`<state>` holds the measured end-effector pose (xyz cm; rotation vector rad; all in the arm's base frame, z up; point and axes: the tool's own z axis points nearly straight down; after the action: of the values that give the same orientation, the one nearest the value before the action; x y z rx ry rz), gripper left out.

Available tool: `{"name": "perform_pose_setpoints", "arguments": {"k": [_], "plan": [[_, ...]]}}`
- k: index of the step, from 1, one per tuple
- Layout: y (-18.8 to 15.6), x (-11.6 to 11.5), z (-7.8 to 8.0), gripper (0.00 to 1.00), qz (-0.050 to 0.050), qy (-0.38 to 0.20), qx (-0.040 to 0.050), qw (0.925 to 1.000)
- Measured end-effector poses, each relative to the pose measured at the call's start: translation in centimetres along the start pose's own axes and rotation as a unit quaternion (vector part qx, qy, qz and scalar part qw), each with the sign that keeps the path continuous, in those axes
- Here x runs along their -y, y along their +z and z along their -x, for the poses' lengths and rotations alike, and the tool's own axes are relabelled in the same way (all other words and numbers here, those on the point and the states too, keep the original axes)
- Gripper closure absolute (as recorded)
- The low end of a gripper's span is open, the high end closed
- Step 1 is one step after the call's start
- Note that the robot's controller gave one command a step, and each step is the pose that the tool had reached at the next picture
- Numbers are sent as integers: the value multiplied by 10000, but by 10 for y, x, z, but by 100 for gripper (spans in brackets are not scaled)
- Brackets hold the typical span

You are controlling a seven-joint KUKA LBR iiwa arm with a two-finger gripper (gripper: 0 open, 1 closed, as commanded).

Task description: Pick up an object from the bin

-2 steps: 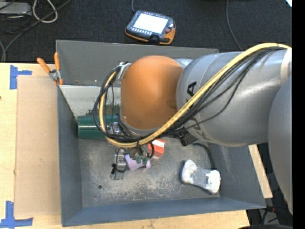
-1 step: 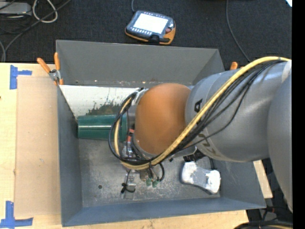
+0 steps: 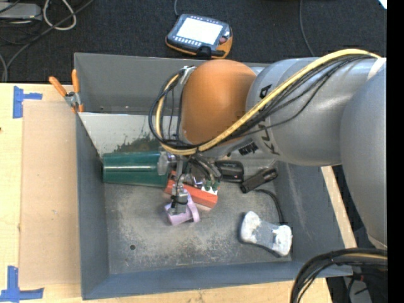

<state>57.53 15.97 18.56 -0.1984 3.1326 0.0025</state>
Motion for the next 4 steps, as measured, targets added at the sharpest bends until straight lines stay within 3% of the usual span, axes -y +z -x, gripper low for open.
{"name": "perform_pose_setpoints", "arguments": {"k": [1,2,3,4], "plan": [[13,21,10,0,6,-167,40,9999],[14,-5,1,0,6,-97,26,9999],[55,57,-30,0,-18,-638,-88,9979],[63,66,-35,0,28,351,19,9994]]}}
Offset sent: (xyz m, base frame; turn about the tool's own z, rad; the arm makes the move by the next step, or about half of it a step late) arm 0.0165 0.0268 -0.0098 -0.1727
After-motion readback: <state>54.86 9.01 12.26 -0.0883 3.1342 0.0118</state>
